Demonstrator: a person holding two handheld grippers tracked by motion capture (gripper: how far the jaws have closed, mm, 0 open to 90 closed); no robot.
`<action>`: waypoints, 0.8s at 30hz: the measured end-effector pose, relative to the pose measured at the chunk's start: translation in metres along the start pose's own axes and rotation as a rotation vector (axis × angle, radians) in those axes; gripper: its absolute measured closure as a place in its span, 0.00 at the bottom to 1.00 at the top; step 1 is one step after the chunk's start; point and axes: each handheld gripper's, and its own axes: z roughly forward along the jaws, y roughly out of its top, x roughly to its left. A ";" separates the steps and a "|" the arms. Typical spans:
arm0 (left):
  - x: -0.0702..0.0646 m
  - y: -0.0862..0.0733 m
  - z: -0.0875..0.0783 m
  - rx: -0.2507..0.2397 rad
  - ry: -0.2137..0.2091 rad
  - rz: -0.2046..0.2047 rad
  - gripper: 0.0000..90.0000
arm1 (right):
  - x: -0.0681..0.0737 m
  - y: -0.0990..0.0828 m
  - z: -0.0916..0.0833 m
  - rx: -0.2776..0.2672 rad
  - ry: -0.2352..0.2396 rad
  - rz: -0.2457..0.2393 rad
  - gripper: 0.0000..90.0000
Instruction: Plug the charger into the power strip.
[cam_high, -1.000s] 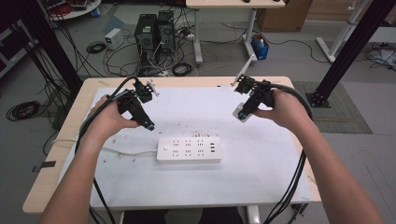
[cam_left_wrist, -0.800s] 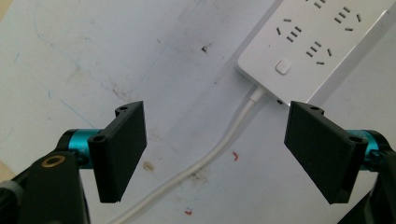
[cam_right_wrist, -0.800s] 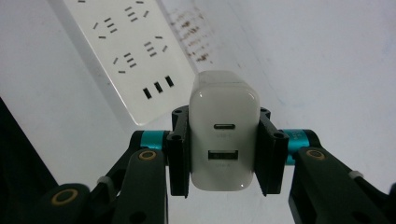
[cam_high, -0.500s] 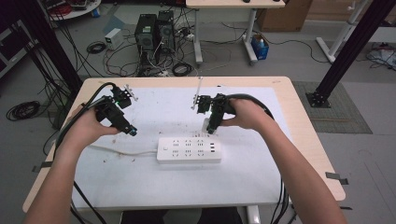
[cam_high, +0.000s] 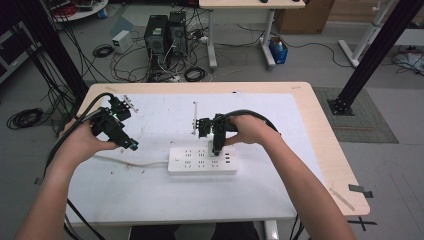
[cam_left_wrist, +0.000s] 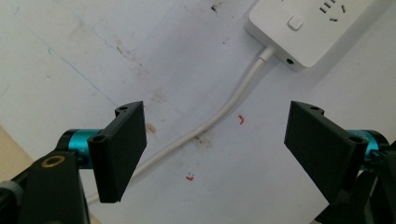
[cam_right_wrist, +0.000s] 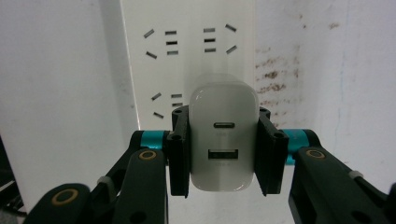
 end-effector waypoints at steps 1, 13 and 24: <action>0.000 -0.001 0.000 0.000 -0.001 0.003 0.23 | 0.000 0.000 0.000 -0.001 -0.002 -0.009 0.69; -0.001 0.001 0.007 0.016 -0.016 0.014 0.23 | 0.003 0.007 0.011 0.045 -0.011 -0.057 0.70; -0.005 0.003 0.010 -0.002 -0.029 0.013 0.23 | 0.009 0.006 0.019 0.075 -0.044 -0.093 0.70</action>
